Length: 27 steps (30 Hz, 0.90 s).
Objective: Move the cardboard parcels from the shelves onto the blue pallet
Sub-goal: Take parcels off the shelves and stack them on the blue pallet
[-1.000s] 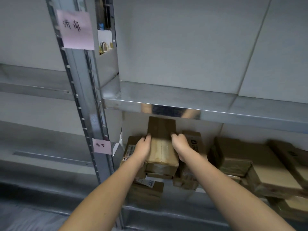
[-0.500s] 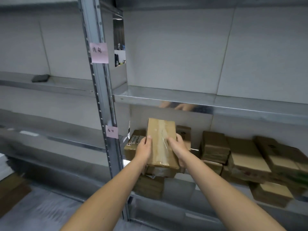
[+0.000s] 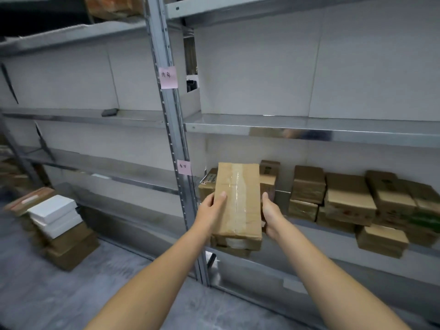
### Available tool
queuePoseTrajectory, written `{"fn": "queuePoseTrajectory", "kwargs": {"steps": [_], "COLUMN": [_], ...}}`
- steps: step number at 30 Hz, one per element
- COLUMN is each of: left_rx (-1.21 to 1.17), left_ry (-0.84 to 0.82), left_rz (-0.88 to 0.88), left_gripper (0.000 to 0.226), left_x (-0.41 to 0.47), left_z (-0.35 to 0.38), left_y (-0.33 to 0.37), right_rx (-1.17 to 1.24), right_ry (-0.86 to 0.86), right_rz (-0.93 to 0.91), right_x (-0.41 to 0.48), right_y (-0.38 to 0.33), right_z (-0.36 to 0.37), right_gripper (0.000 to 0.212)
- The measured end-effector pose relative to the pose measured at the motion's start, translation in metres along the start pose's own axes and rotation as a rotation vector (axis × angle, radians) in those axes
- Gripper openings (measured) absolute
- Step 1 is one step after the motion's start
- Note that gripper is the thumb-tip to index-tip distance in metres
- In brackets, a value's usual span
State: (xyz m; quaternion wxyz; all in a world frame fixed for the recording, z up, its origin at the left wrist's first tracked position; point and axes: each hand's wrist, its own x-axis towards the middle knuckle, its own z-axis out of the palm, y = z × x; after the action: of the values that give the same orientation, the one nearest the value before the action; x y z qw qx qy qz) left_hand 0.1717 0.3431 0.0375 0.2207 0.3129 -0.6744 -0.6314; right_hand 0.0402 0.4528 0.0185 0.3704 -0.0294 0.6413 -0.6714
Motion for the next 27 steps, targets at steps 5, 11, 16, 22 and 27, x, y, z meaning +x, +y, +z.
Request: {"fn": "queuePoseTrajectory", "kwargs": {"steps": [5, 11, 16, 22, 27], "left_rx": [-0.010, -0.080, -0.202, -0.401, -0.458], "left_ry": [0.015, 0.112, 0.066, -0.240, -0.370], "left_rz": [0.099, 0.260, 0.143, 0.024, -0.079], "left_gripper": [0.035, 0.037, 0.049, 0.081, 0.059], "left_x": [-0.027, -0.045, -0.054, -0.074, -0.103], "left_z": [-0.002, -0.006, -0.005, -0.012, -0.028], "left_y": [-0.004, 0.002, 0.012, 0.016, 0.017], "right_rx": [0.064, 0.027, 0.113, 0.111, 0.121], "right_ry": [-0.095, -0.268, -0.295, -0.235, -0.189], "right_rz": [0.002, -0.118, -0.070, -0.137, -0.211], "right_x": [-0.030, -0.070, -0.093, -0.112, -0.131], "right_y": [0.004, -0.009, -0.014, 0.001, 0.021], "right_z": [-0.016, -0.020, -0.010, 0.009, 0.020], "right_gripper": [0.053, 0.040, 0.061, 0.067, 0.067]}}
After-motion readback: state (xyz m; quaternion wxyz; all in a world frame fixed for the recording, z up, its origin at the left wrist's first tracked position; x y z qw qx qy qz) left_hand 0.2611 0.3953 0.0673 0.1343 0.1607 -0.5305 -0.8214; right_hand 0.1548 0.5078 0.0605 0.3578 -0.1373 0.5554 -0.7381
